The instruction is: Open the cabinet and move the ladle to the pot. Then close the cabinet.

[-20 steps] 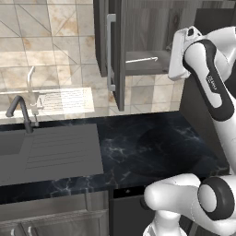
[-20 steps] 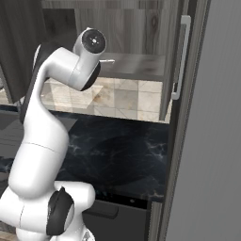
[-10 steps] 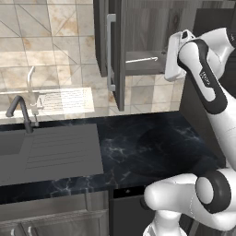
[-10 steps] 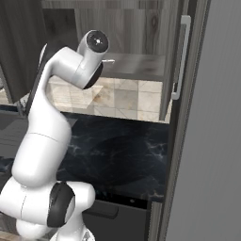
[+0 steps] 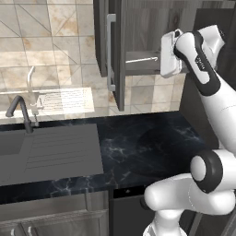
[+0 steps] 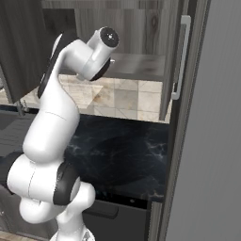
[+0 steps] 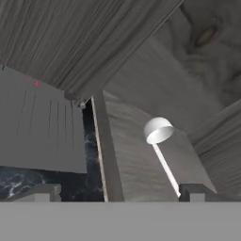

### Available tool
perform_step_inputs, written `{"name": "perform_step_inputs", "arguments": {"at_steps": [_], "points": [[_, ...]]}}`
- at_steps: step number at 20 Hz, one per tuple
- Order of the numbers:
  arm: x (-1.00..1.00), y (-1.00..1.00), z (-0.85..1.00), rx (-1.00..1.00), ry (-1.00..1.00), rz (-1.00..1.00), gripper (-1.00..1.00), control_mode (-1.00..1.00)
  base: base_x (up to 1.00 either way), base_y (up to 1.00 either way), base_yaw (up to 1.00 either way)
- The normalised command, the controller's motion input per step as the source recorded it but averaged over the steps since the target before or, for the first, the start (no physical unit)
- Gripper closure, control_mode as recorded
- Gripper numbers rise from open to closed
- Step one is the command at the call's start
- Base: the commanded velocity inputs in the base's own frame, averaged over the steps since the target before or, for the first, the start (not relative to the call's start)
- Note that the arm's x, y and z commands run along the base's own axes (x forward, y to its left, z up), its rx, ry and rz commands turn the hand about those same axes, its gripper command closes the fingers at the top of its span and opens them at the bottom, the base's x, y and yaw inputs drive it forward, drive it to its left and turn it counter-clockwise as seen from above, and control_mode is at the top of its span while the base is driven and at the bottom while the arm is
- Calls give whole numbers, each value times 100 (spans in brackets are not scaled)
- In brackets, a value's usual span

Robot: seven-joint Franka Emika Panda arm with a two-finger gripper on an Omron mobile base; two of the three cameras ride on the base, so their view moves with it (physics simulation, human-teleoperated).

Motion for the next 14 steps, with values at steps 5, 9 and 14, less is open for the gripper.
{"name": "perform_step_inputs", "arguments": {"at_steps": [5, 9, 14], "points": [[42, -3, -8, 4, 1, 19, -100, -100, 0, 0, 0], [27, 0, -2, 2, 2, 8, -100, -100, 0, 0, 0], [22, 0, 0, 0, 6, 1, -100, -100, 0, 0, 0]]}}
